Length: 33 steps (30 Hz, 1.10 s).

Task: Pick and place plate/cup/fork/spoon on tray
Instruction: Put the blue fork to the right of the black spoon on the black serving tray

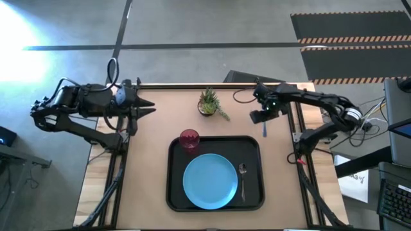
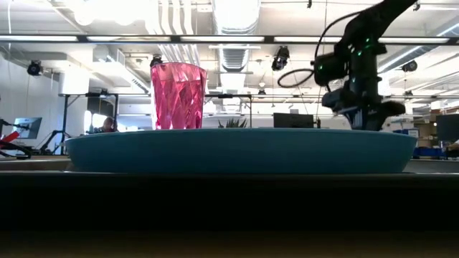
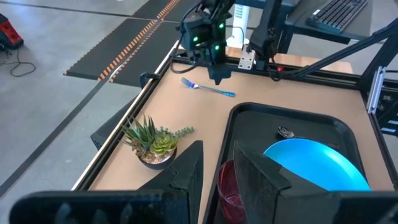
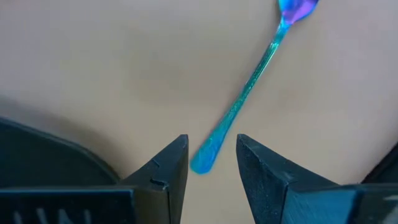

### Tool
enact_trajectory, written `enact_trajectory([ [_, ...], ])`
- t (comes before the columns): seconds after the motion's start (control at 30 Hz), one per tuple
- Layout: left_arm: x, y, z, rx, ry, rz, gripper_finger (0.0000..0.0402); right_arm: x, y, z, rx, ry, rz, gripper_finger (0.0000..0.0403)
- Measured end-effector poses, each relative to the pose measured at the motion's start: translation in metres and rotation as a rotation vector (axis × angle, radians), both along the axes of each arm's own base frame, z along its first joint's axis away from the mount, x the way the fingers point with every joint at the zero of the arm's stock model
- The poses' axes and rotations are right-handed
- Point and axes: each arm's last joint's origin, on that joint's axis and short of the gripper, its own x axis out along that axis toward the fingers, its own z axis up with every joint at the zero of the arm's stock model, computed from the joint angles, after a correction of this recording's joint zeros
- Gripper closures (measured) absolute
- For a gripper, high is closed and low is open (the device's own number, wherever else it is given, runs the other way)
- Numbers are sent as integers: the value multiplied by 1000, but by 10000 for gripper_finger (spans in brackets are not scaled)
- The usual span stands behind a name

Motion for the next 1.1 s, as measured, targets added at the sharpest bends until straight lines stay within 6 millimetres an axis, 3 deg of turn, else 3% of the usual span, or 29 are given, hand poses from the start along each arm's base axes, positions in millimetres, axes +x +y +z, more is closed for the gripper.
enact_trajectory([
  [0.37, -2, 0, 1, 0, -6, 0, 329, 2, -21, -22, 27, -5, 40, 279],
  [0.63, -2, 0, 1, 0, -5, 0, 329, -9, -32, -21, -10, 14, -7, 282],
  [1.1, -2, 0, 1, 0, -5, 0, 329, -6, -38, -22, -71, -7, -10, 284],
])
